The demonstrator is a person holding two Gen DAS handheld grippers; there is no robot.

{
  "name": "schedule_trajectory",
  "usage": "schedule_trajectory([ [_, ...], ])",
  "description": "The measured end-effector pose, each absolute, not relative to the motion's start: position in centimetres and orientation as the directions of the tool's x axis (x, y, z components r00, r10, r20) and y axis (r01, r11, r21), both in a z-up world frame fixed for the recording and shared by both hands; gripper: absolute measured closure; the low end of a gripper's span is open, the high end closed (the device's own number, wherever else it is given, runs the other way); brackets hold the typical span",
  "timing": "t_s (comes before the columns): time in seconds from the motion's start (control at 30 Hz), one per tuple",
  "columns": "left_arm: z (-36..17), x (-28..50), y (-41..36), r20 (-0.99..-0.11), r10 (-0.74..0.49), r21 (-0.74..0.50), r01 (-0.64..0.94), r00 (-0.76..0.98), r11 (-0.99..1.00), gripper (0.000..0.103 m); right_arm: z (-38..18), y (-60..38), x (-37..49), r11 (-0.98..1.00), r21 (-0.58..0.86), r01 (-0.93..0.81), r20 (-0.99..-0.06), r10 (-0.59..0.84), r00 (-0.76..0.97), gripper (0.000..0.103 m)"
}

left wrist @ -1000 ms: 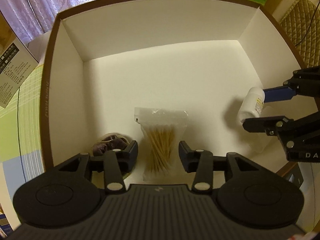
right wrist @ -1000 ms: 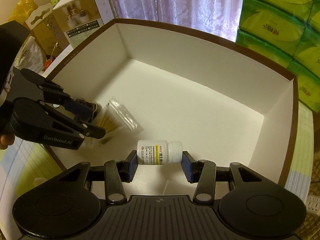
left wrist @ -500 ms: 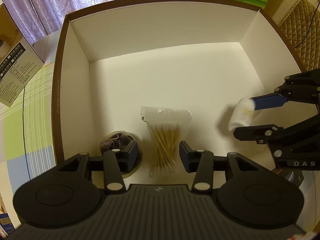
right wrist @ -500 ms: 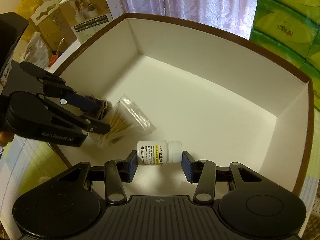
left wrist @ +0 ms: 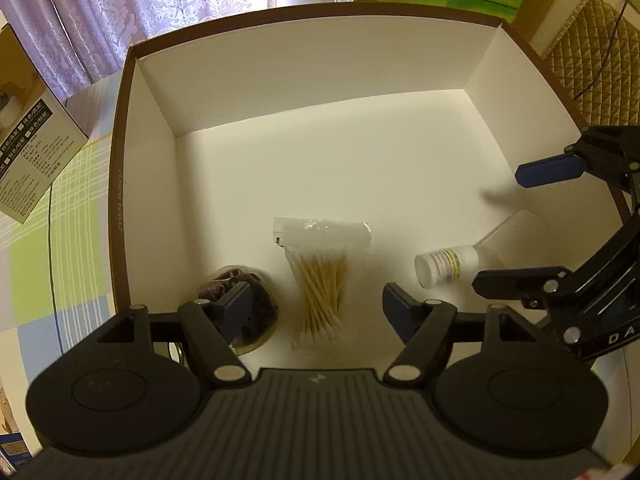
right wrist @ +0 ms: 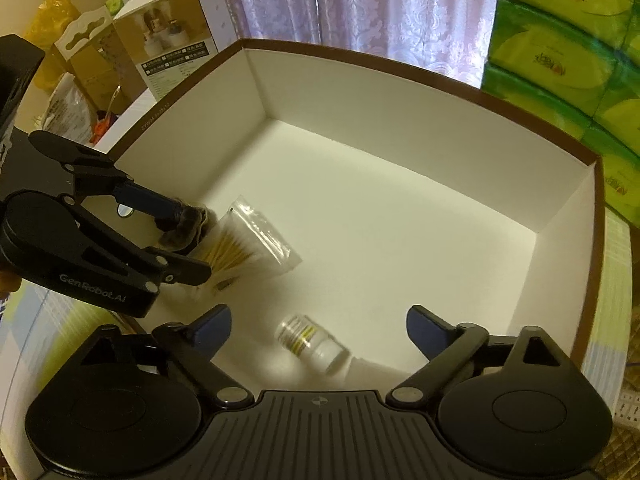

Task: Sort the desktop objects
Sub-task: 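Open both tools, dropping swab bag and pill bottle in the box, then withdraw both tools from the box toward the remaining items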

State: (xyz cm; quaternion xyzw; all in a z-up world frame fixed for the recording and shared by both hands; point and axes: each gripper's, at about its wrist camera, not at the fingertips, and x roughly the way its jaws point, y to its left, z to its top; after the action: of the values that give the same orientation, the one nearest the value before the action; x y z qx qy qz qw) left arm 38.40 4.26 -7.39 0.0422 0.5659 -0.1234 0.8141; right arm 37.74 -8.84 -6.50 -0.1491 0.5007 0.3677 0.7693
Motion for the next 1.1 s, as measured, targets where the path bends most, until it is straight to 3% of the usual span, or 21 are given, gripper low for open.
schedule_trajectory([
  [0.17, -6.7, 38.0, 4.0, -0.925, -0.154, -0.068, 0.248, 0.346, 0.966, 0.023, -6.1, -9.6, 37.4, 0.696, 0.131, -0.706, -0.877, 0.413, 0.245, 0.005],
  [1.1, 1.3, 32.6, 3.6, -0.851, -0.126, -0.01, 0.224, 0.509, 0.975, 0.016, 0.5, -13.2, 32.7, 0.767, 0.083, -0.636, -0.796, 0.435, 0.421, 0.002],
])
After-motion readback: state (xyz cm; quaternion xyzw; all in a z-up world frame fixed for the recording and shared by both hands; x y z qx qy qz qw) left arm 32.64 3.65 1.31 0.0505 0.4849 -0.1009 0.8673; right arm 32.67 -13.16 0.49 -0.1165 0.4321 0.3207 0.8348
